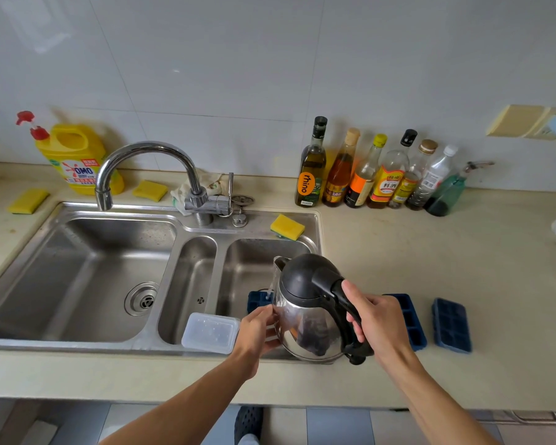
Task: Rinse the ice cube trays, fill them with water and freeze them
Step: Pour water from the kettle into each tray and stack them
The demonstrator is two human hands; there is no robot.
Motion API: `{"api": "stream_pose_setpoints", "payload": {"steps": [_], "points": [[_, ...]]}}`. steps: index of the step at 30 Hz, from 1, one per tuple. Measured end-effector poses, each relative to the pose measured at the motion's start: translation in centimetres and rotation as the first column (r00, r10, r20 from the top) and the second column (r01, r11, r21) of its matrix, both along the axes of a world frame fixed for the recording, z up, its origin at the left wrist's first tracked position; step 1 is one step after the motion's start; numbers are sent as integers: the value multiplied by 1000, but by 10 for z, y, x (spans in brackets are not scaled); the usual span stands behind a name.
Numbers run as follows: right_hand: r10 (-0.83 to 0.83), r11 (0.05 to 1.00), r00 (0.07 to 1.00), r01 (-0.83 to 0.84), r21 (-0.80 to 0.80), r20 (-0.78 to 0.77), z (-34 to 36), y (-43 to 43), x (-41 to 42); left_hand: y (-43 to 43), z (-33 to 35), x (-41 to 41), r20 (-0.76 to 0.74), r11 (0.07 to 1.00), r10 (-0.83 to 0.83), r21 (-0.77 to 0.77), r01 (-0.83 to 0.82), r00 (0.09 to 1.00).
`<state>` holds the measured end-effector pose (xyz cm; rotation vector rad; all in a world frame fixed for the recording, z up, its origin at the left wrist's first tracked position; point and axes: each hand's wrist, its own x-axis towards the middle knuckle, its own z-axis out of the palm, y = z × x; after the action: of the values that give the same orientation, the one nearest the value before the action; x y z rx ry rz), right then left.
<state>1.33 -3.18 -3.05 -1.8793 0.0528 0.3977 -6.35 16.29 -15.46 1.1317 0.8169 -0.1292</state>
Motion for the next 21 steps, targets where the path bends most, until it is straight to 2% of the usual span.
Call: {"api": "stream_pose_setpoints", "payload": {"steps": [21], "points": [[-36,999,999,36,-12,-5,1,-9,0,-9,8,2,-1,1000,-6,-5,6,1000]]}}
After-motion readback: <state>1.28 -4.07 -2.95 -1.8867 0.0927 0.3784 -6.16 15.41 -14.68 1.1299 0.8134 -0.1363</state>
